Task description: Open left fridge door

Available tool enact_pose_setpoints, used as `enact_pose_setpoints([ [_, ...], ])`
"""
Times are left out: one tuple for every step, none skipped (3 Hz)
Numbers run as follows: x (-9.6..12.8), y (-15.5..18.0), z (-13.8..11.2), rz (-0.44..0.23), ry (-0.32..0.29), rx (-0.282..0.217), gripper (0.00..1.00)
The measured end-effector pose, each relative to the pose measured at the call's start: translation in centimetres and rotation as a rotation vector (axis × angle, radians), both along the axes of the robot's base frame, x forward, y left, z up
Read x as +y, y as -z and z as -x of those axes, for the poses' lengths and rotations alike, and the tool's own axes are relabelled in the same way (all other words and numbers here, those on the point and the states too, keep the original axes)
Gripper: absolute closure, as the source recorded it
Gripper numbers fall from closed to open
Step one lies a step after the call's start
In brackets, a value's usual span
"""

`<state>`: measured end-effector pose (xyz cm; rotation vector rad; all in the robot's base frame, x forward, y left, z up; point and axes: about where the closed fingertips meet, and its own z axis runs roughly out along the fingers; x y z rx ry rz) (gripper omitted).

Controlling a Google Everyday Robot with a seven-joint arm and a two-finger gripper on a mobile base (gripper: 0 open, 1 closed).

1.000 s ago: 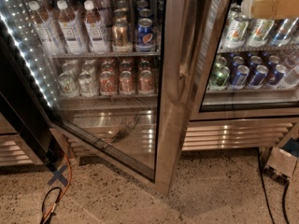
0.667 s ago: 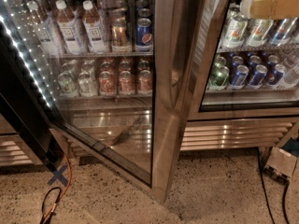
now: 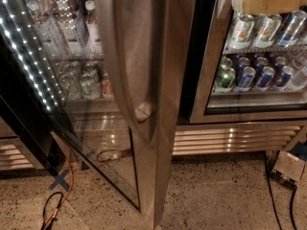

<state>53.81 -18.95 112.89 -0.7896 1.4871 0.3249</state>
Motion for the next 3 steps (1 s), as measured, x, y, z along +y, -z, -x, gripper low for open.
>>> enact_pose_setpoints([
  [1.5, 1.3, -0.2, 0.035, -0.048, 0.036, 0.00],
  [2.5, 2.4, -0.3, 0.059, -0.082, 0.069, 0.00],
  [2.9, 3.3, -0.3, 0.079, -0.099, 0.102, 0.00],
])
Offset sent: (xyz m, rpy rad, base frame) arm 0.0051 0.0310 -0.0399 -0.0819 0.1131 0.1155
